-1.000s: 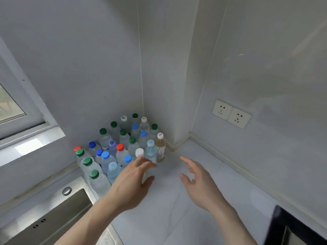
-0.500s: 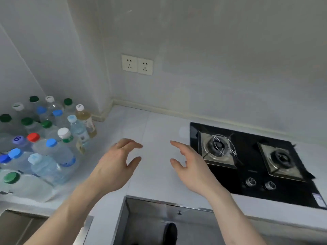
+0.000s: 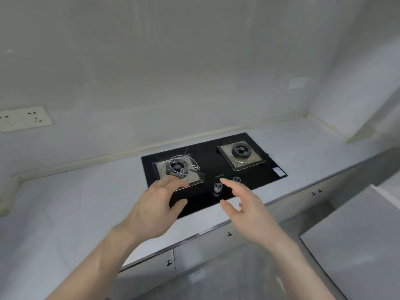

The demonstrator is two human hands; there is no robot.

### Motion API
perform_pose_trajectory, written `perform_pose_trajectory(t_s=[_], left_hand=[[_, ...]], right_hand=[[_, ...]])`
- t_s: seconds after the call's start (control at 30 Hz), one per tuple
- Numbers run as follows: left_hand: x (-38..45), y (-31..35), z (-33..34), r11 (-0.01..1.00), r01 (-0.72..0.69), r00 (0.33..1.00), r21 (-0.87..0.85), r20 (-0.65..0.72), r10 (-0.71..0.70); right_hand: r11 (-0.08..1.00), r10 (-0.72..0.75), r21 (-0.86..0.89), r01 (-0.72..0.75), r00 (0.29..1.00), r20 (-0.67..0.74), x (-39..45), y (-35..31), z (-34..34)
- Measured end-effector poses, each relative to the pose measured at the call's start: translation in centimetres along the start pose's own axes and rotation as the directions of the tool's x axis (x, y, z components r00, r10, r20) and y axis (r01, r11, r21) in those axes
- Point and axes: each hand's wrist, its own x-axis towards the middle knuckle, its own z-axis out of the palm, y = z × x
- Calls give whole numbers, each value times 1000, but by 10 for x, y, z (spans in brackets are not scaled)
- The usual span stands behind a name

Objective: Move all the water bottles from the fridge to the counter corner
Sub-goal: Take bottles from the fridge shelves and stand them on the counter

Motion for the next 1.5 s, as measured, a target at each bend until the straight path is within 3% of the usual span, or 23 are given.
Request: perform_pose_trajectory(t_s=[0.33, 0.7, 1.07, 1.5], left_hand=[[101, 209, 107, 932, -361, 922, -25, 145, 360], [175, 394, 201, 738, -662, 696, -135, 257, 671], [277, 513, 274, 585, -767, 512, -262, 300, 805], [405, 590, 340, 466, -826, 355, -316, 351, 867]], right_hand=[[975, 218, 14, -224, 929, -301, -83, 140, -169], [919, 350, 49, -391, 752, -559, -175, 229, -294], [849, 438, 131, -513, 543, -716, -174, 294, -381], [791, 498, 246, -560, 357, -790, -116, 352, -463]])
